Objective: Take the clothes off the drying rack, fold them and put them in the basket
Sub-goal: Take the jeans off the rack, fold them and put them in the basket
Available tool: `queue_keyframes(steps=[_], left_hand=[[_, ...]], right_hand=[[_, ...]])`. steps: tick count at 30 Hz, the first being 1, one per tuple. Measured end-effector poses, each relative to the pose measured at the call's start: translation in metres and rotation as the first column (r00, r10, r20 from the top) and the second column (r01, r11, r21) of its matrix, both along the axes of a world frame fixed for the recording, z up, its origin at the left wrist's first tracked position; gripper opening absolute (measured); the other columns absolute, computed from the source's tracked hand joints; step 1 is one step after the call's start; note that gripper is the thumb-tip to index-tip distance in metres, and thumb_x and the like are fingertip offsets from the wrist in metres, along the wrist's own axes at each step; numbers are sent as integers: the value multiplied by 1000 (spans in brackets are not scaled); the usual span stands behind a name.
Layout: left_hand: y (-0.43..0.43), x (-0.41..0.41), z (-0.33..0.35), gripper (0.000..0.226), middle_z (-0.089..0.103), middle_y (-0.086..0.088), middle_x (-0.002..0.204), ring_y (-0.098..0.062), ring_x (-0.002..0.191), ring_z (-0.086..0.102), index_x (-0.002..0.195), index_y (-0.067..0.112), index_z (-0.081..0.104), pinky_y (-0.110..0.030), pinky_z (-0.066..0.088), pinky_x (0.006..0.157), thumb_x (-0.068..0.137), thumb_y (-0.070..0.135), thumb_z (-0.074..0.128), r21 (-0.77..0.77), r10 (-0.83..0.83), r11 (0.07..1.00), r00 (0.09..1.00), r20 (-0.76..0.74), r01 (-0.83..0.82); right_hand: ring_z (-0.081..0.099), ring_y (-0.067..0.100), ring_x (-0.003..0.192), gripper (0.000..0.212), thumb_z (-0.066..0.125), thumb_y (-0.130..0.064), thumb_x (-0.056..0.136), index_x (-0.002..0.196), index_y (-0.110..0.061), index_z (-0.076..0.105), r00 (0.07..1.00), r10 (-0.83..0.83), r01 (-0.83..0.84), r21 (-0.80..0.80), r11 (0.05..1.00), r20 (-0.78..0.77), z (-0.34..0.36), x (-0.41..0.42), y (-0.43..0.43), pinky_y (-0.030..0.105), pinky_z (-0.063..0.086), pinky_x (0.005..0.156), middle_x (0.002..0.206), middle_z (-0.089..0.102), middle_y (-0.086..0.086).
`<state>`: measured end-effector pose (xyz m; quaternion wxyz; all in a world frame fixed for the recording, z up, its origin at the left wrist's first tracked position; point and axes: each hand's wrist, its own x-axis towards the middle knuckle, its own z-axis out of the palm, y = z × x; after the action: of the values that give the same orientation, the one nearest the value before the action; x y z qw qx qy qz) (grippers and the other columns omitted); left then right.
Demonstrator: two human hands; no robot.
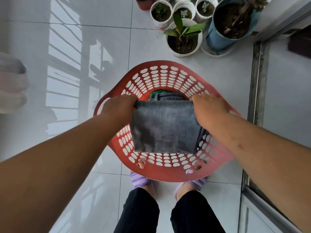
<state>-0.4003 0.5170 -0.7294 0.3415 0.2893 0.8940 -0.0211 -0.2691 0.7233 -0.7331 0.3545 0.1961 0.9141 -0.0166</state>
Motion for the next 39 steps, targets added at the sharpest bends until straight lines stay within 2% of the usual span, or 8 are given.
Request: queue_keyframes(steps=[9,16,20,28,31,34,36,39], left_hand=[[16,-11,-68,19,65,-11,105,-30,91,63,111,19,59,-37,50,77,100,19,44,-14,-41,999,994,-101,40],[15,15,-100,76,24,-13,153,-34,139,26,148,17,27,-51,32,112,84,24,69,15,-164,985,970,-177,169],[7,34,-119,90,0,-11,161,-34,148,3,153,23,8,-54,15,119,86,41,65,-147,-206,967,978,25,207],[-22,53,-151,94,-24,-24,156,-42,144,-18,152,12,-16,-52,-5,117,94,30,55,-481,-273,821,952,142,307],[-18,56,-156,94,-17,-26,157,-43,145,-16,152,10,-15,-54,-6,117,93,30,56,-551,-269,776,951,151,307],[2,54,-149,77,20,-24,156,-44,145,14,152,9,20,-55,17,117,89,30,61,-549,-286,777,950,126,307],[17,47,-143,61,40,-20,142,-37,132,35,140,10,40,-48,39,104,86,23,65,-412,-281,876,960,-14,251],[30,29,-144,57,39,-17,136,-32,125,37,137,7,38,-42,45,99,87,18,62,-208,-187,965,974,-126,158]], right_hand=[[50,39,119,45,51,2,85,129,-5,46,998,37,-36,23,999,-45,-66,-15,6,51,45,95,125,54,19],[10,39,146,79,52,-2,86,154,-12,12,978,130,-133,-11,991,-160,-85,-8,-12,52,18,118,159,13,17],[-7,32,150,78,40,3,91,156,-20,4,997,75,-78,-170,982,-23,-98,6,-17,48,12,122,164,-9,10],[1,31,150,79,43,-3,95,156,-23,-4,977,-195,211,-247,946,90,-153,1,-11,47,19,120,164,-10,4],[17,32,147,75,45,-6,97,156,-20,1,945,-314,326,-297,897,89,-168,-1,-6,43,24,118,164,-1,2],[32,33,140,70,48,-8,96,155,-17,12,928,-371,364,-256,896,24,-170,-4,-5,42,34,113,160,18,7],[39,32,134,67,54,-4,90,150,-13,25,947,-297,277,-155,948,-122,-167,-7,-6,43,39,110,151,33,12],[35,30,134,64,54,0,88,147,-12,31,948,-247,221,-144,965,-199,-168,-13,-5,42,37,110,147,35,10]])
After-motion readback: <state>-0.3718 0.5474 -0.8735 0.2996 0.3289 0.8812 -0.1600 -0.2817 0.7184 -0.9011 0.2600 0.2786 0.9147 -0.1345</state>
